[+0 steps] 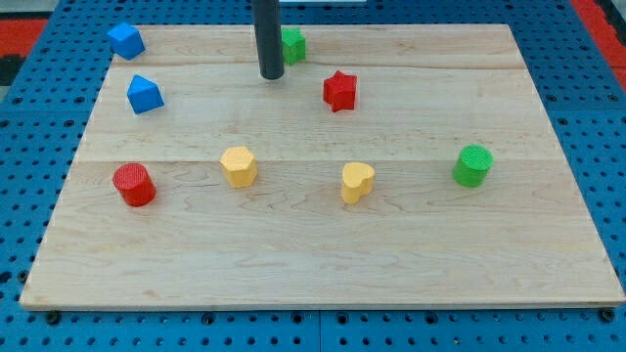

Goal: Move your arm closer to the green circle

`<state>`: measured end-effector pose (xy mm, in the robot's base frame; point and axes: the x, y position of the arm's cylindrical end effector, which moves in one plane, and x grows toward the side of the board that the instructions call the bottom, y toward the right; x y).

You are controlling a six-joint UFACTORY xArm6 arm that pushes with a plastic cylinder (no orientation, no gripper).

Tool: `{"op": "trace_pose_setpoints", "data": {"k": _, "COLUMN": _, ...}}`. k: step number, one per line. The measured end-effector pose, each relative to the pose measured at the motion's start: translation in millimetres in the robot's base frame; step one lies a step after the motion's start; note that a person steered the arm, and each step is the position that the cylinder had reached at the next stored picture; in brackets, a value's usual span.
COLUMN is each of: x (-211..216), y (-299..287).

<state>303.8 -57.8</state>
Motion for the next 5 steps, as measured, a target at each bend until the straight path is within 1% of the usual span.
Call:
{"op": "trace_pose_setpoints", "data": {"k": 2, "x": 68, "y": 10}}
{"op": "trace_pose_setpoints", "data": {"k": 3, "x": 84, "y": 63}}
{"op": "trace_pose_setpoints", "data": {"k": 5, "x": 83, "y": 205}}
